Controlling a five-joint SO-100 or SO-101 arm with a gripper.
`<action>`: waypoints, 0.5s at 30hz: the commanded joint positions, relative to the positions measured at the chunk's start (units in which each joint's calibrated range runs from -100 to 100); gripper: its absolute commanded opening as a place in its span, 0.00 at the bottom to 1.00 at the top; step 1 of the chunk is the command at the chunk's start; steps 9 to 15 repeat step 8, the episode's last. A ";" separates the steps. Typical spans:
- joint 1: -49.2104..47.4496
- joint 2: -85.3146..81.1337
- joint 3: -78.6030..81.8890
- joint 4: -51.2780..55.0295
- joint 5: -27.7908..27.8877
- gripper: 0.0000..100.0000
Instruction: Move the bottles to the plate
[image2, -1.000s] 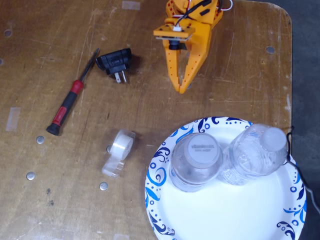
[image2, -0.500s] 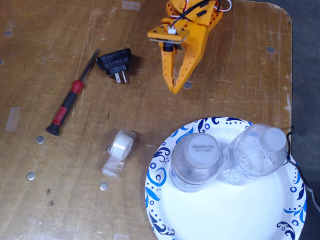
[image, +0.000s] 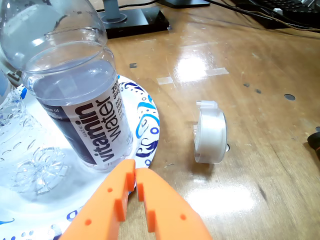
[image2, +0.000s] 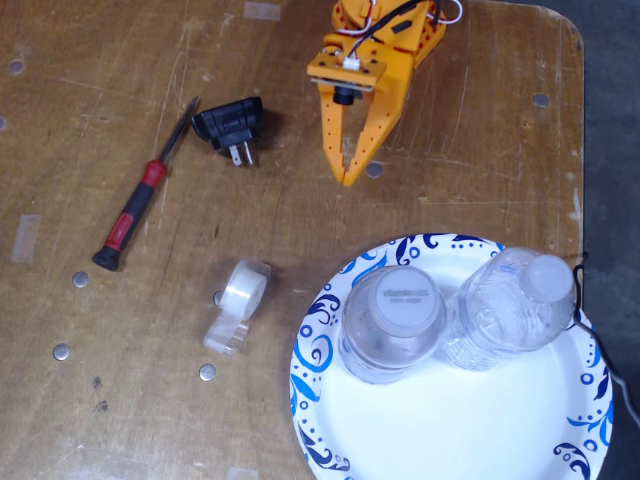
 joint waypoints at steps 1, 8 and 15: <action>0.16 -0.92 0.36 0.07 0.16 0.01; -0.06 -0.92 0.54 0.07 0.21 0.01; -0.06 -0.92 0.54 0.07 0.21 0.01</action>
